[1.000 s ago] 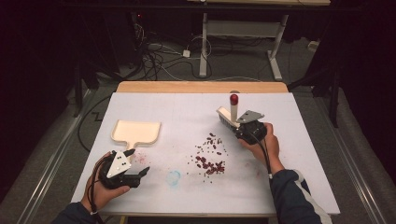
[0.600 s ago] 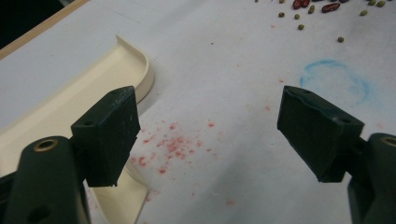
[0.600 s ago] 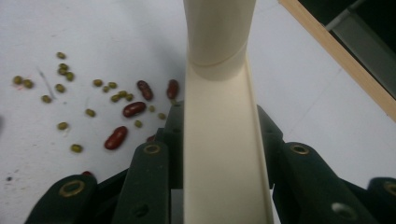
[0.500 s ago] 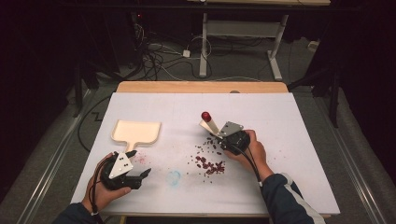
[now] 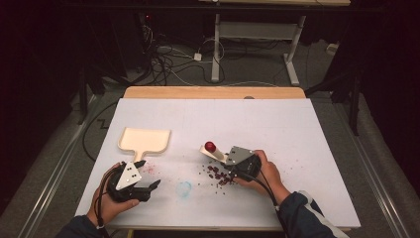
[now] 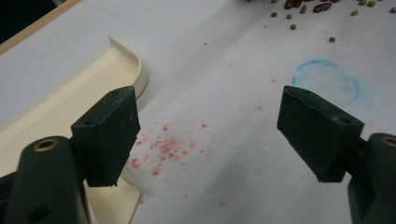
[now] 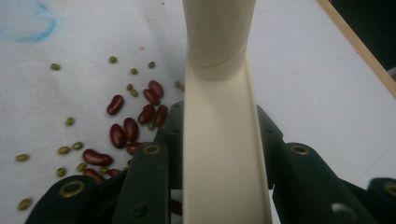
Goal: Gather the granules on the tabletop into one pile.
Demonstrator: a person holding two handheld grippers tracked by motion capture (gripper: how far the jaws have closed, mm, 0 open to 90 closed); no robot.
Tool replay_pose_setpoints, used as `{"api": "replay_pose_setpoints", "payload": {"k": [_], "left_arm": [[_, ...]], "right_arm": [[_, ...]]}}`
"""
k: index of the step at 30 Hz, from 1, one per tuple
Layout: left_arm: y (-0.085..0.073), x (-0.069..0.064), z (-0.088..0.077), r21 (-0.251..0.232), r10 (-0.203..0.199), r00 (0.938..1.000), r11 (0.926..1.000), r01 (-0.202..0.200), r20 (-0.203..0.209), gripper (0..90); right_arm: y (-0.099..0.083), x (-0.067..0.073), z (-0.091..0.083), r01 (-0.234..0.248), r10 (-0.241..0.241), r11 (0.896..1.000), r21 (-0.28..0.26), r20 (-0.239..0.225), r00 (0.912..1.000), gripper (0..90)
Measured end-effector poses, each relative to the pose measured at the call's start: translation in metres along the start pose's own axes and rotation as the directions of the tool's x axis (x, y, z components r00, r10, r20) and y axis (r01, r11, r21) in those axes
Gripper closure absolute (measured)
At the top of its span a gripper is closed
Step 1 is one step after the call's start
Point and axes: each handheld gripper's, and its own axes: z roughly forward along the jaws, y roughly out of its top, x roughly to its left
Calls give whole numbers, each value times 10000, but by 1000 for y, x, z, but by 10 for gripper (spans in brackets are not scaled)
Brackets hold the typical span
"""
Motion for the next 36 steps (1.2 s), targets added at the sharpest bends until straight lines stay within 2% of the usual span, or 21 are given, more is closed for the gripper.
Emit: {"api": "replay_pose_setpoints", "payload": {"k": [4,9,10,11,13,16,23,26,27,28,31,34,36], "left_arm": [[0,-1,0,-36,-15,10000,10000,15,25,200],[1,-1,0,-2,-3,10000,10000,3,24,200],[1,-1,0,-19,-1,10000,10000,1,34,201],[1,-1,0,-34,-7,10000,10000,7,37,201],[1,-2,0,-37,-6,10000,10000,6,25,200],[1,-1,0,-5,-5,10000,10000,5,12,200],[1,-1,-1,-24,-28,10000,10000,28,0,200],[1,0,0,-3,60,10000,10000,-60,-62,200],[1,0,0,16,45,10000,10000,-45,-75,200],[1,0,1,99,-8,10000,10000,9,-51,200],[0,0,2,154,18,9999,9999,-16,-129,200],[0,2,3,124,-107,9999,9999,108,-116,200],[0,2,3,160,-118,9999,9998,120,-114,200]], "right_arm": [[0,6,-9,69,-72,9998,-161,-202,9998,676],[0,6,-16,114,-122,9997,-227,-336,9994,678],[0,6,-18,-88,77,9994,-338,-346,9994,678],[0,6,-18,-88,77,9994,-338,-346,9994,678],[0,6,-22,19,-27,9995,-328,-248,9997,679],[1,2,-27,-116,113,9988,-482,-78,9999,679],[0,-16,-34,-783,834,9915,-1038,462,9954,679],[0,-22,-30,-920,998,9883,-1220,595,9932,680],[-1,-28,-22,-1126,1224,9840,-1379,648,9904,679],[-1,-30,-17,-1145,1255,9837,-1387,737,9893,680],[-3,-36,-1,-1076,1203,9855,-1315,926,9884,680],[-3,-38,9,-1019,1137,9862,-1305,865,9897,680],[1,-38,21,-771,879,9884,-1307,789,9930,680]]}}
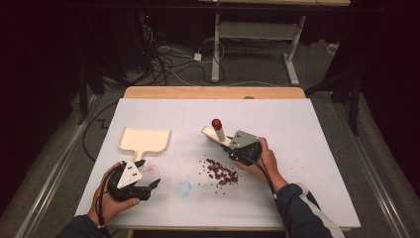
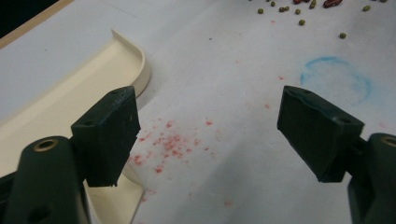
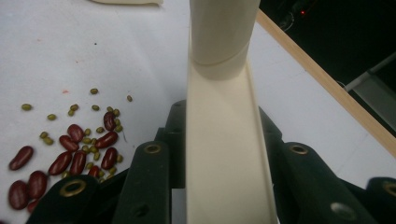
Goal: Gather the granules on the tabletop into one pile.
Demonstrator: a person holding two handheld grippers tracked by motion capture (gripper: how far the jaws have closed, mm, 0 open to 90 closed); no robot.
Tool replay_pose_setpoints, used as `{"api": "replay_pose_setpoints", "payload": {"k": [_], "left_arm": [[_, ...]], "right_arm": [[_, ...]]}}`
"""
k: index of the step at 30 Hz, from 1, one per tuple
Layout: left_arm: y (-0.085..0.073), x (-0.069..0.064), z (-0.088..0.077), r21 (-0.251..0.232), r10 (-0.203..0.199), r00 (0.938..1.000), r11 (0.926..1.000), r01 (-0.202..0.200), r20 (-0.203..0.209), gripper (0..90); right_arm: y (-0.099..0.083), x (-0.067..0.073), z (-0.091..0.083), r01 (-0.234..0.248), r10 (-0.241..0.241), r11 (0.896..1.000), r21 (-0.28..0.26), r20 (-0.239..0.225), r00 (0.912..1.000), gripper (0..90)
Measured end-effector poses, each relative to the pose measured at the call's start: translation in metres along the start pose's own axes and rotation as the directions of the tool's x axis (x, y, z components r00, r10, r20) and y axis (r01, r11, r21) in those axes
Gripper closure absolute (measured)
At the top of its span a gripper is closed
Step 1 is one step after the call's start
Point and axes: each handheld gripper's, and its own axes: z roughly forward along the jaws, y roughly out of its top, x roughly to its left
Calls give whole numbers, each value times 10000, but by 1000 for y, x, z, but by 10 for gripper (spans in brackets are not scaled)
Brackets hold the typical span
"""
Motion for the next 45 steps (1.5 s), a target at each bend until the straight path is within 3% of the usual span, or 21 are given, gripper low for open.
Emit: {"api": "replay_pose_setpoints", "payload": {"k": [5,8,12,16,18,20,22,24,26,29,34,35,36,37,38,39,41,42,43,44,45], "left_arm": [[0,-1,1,62,6,10000,10000,-6,7,200],[0,-2,0,81,27,10000,10000,-27,34,200],[0,-2,-1,34,0,10000,10000,-1,62,201],[0,-1,-1,-45,81,10000,10000,-81,30,200],[0,-1,-1,-49,92,9999,9999,-92,57,200],[1,-2,-2,-49,143,9999,9999,-143,71,200],[1,-4,-3,-41,31,9999,10000,-30,163,200],[1,-3,-3,-115,169,9998,9998,-168,141,200],[1,-3,-3,-108,175,9998,9998,-174,136,200],[1,-3,-3,-60,96,9998,9999,-95,170,201],[1,-2,-3,-114,122,9998,9999,-120,165,200],[1,-2,-3,-150,102,9998,9998,-100,169,201],[1,-1,-4,-146,142,9998,9998,-140,124,201],[1,0,-4,-184,165,9999,9997,-165,29,200],[1,1,-5,-254,88,9999,9996,-90,-54,200],[2,3,-6,-329,2,9999,9995,-5,-106,200],[1,5,-9,-504,-135,9995,9987,121,-273,200],[1,6,-11,-576,-175,9994,9982,157,-312,200],[1,6,-13,-639,-198,9993,9978,177,-329,200],[1,7,-14,-685,-183,9990,9975,155,-398,199],[1,8,-15,-765,-205,9987,9969,168,-473,198]], "right_arm": [[6,13,10,497,-512,9985,-219,-729,9960,679],[7,21,12,840,-855,9963,-209,-868,9925,678],[6,31,9,1201,-1294,9908,-628,-1746,9761,675],[6,34,5,1304,-1457,9880,-828,-2208,9644,676],[4,36,-1,1423,-1660,9842,-1051,-2713,9481,676],[4,37,-3,1657,-1881,9807,-1034,-2715,9439,675],[2,38,-7,1940,-2180,9750,-1087,-2947,9304,674],[0,38,-11,2020,-2253,9735,-1074,-2975,9277,674],[-1,35,-14,1965,-2236,9733,-1191,-2941,9293,676],[6,27,-16,1556,-1855,9784,-1361,-2464,9512,679],[17,25,-25,1002,-1340,9818,-1615,-2143,9675,679],[22,27,-31,500,-804,9887,-1411,-2190,9724,679],[22,27,-31,500,-804,9887,-1411,-2190,9724,679],[25,28,-33,55,-350,9909,-1343,-2185,9752,679],[31,33,-39,-674,314,9889,-1327,-2571,9659,679],[31,33,-39,-674,314,9889,-1327,-2571,9659,679],[38,46,-46,-1380,967,9837,-1154,-3075,9466,679],[38,46,-46,-1380,967,9837,-1154,-3075,9466,679],[37,51,-48,-1638,1206,9811,-1033,-3358,9342,679],[34,60,-48,-2249,1807,9722,-646,-4029,8972,679],[33,64,-48,-2343,1921,9711,-459,-4327,8808,679]]}}
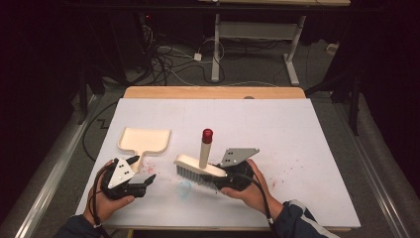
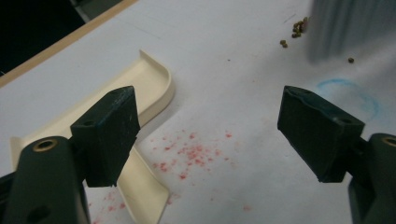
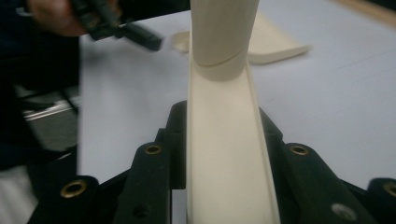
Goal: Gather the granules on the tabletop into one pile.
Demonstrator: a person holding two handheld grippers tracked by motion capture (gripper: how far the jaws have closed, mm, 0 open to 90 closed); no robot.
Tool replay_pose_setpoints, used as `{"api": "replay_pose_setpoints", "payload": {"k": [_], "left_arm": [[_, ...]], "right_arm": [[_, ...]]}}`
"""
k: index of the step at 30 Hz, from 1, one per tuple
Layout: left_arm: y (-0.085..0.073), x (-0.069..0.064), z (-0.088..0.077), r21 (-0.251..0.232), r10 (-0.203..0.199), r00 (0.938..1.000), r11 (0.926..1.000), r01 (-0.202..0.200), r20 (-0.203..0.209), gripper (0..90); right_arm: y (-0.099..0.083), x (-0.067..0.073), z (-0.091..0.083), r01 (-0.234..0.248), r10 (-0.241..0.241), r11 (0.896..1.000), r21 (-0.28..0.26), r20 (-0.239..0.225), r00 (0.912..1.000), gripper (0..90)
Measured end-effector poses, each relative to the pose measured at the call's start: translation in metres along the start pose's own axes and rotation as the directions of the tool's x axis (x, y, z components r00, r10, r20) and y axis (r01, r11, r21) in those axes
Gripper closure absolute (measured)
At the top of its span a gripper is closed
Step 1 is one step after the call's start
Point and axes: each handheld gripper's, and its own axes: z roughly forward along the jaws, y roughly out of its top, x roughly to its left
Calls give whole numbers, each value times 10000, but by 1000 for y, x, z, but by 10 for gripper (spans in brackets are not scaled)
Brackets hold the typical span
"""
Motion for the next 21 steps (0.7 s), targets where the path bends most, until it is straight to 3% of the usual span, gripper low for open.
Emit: {"api": "replay_pose_setpoints", "payload": {"k": [5,6,8,9,10,13,16,18,21], "left_arm": [[-1,4,-4,-214,-32,9998,9998,27,-220,197],[-1,5,-4,-226,-29,9997,9997,24,-232,198],[-1,4,-4,-209,-8,9998,9998,4,-204,198],[-1,4,-3,-190,-11,9998,9998,7,-179,198],[-1,4,-3,-147,22,9998,9999,-24,-177,198],[-1,2,-1,-32,104,9999,9999,-105,-123,198],[-1,2,-1,16,98,9999,10000,-98,-94,198],[-1,1,0,73,139,9999,9999,-138,-89,198],[-1,0,1,66,156,9999,9999,-156,-45,198]], "right_arm": [[-10,10,8,-407,417,9990,206,-513,9978,679],[-13,13,14,-388,408,9984,420,-457,9981,679],[-14,14,16,-363,377,9984,430,-338,9987,680],[-18,13,21,-355,356,9981,512,-1,9994,680],[-21,10,22,-522,525,9976,446,-49,9986,680],[-21,6,21,-567,553,9973,456,312,9980,680],[-25,-6,17,-810,773,9952,545,657,9948,679],[-26,-9,17,-977,945,9939,513,622,9936,678],[-27,-16,14,-839,789,9945,630,773,9939,676]]}}
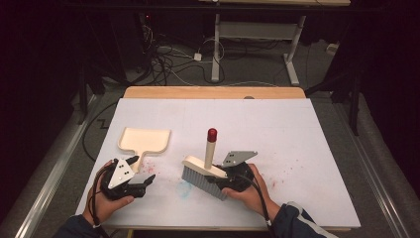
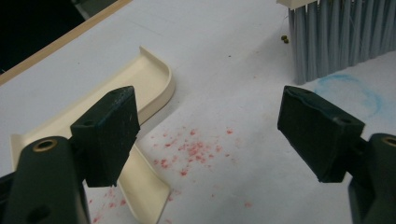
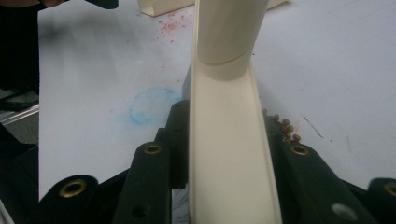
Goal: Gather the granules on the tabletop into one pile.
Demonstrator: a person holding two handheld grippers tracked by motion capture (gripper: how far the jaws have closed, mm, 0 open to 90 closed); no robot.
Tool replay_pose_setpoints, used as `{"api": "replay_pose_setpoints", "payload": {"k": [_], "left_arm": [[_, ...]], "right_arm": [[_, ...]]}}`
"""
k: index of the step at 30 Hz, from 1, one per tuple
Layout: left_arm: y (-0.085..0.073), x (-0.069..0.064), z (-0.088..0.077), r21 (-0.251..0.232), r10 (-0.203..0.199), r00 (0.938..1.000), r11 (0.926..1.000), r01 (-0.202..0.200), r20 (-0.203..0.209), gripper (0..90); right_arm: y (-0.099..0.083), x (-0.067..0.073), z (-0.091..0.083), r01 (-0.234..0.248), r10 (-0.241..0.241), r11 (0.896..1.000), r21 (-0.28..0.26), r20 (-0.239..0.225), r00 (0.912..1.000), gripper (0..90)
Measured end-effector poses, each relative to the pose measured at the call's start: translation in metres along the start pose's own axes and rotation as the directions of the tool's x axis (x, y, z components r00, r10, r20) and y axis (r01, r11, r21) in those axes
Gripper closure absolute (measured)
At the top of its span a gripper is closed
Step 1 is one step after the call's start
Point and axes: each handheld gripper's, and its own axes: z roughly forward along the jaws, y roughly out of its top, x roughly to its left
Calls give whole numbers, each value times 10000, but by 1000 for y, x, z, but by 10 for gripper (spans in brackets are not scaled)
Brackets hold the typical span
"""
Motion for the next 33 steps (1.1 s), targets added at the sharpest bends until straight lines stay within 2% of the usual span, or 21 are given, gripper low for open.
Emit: {"api": "replay_pose_setpoints", "payload": {"k": [5,10,12,17,20,22,23,25,26,27,29,30,33], "left_arm": [[0,0,1,41,38,10000,10000,-39,51,198],[1,-1,1,37,38,10000,10000,-38,90,198],[1,-1,1,57,53,10000,10000,-54,69,198],[0,0,1,51,26,10000,10000,-26,46,198],[0,0,0,53,43,10000,10000,-43,7,198],[0,0,0,85,66,10000,9999,-66,-3,198],[0,0,0,79,65,10000,9999,-65,3,198],[0,0,0,82,83,10000,9999,-83,4,198],[0,-1,1,92,95,10000,9999,-95,3,198],[0,-1,1,112,112,9999,9999,-112,7,198],[0,-2,1,142,128,9999,9998,-128,7,198],[0,-2,1,213,38,10000,9998,-39,71,198],[0,-3,2,246,79,9999,9997,-81,85,198]], "right_arm": [[3,-8,-7,351,-349,9994,-40,404,9986,679],[7,-15,-15,547,-538,9981,-282,325,9980,679],[10,-15,-19,624,-605,9974,-358,518,9968,679],[16,-15,-37,733,-681,9943,-775,681,9954,679],[17,-15,-51,784,-678,9925,-943,1115,9915,678],[16,-17,-61,844,-667,9908,-1058,1614,9846,679],[12,-21,-69,852,-614,9911,-1027,2164,9744,678],[10,-23,-73,801,-545,9915,-1023,2321,9712,678],[3,-28,-78,741,-486,9936,-849,2697,9617,678],[3,-28,-78,741,-486,9936,-849,2697,9617,678],[-4,-31,-82,745,-520,9953,-614,3082,9499,679],[-7,-33,-84,689,-495,9963,-505,3165,9473,678],[-17,-37,-87,455,-333,9985,-300,3249,9452,679]]}}
